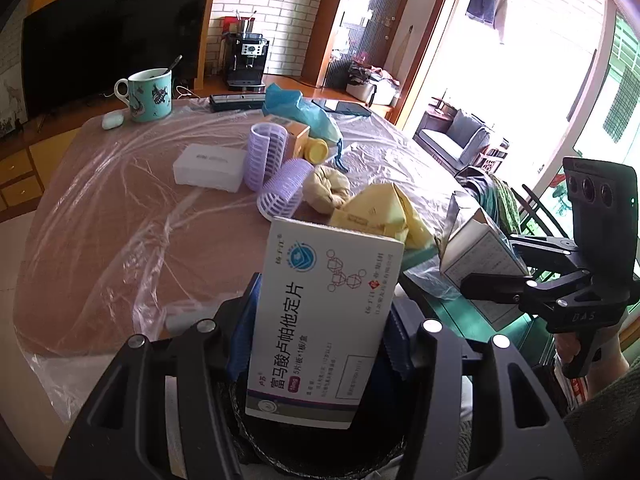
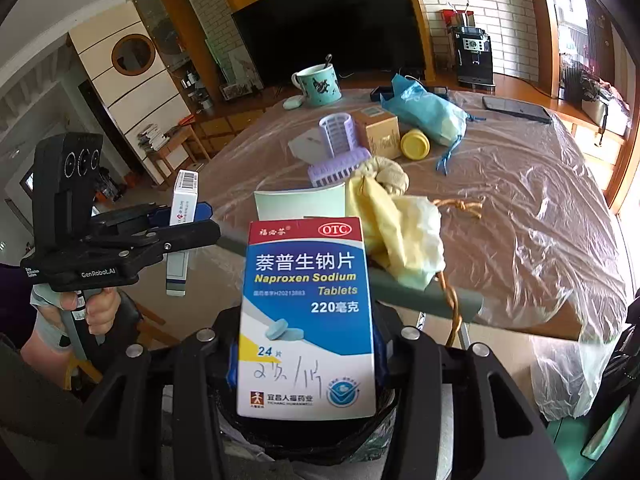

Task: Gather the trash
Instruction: 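Carry both held medicine boxes down over the black trash bin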

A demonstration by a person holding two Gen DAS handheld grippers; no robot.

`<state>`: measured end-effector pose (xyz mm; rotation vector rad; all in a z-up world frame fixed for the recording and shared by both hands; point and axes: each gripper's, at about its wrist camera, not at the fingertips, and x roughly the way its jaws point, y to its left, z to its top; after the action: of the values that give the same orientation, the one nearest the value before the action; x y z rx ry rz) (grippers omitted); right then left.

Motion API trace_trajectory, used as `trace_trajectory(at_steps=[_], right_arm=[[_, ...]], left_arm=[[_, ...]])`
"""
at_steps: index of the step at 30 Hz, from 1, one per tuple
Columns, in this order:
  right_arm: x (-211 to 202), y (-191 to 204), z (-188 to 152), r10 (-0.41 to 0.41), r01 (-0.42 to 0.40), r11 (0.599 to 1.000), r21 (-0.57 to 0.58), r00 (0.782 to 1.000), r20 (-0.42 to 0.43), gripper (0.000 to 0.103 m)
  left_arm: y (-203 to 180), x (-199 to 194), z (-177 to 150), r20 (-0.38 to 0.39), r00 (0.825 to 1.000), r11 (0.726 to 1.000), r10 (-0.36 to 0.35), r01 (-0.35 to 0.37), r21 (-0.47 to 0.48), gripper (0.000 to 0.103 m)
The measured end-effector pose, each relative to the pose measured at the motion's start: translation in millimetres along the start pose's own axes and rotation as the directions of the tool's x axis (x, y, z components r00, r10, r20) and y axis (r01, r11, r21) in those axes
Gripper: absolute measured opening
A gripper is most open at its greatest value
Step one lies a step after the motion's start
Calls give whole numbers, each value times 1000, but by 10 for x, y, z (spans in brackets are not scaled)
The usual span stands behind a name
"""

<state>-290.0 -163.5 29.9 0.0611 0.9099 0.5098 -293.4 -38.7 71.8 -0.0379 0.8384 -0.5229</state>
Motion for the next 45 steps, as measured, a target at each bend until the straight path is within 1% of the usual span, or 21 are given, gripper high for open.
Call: trace_trajectory(at_steps=[7,14,19,31,38,45], right_arm=[[125,21,-171,10,-9,1000,12,999,-53,46],[276,40,-280,-20,20,1000,-3,996,-93,46],[377,1,-340,-30,31,1000,7,992,-121,46],[555,-27,-449,-33,35,999,7,985,-168,46],[693,-82,-513,-37,42,999,21,979,-203,46],[814,-49,-530,-50,55,998,18,972,-228,46]], left_arm=[[-72,89,-186,-48,999,1000,4,-3,11,55],[-88,205,-328,-88,996,1000,17,-16,9,55],[-87,277,-422,-112,993,1000,29,-28,11,55],[-131,437,-550,-165,985,999,43,-39,26,55],[-94,557,-617,-197,980,999,42,-39,14,55],[-81,667,-666,-221,973,998,60,-56,26,55]])
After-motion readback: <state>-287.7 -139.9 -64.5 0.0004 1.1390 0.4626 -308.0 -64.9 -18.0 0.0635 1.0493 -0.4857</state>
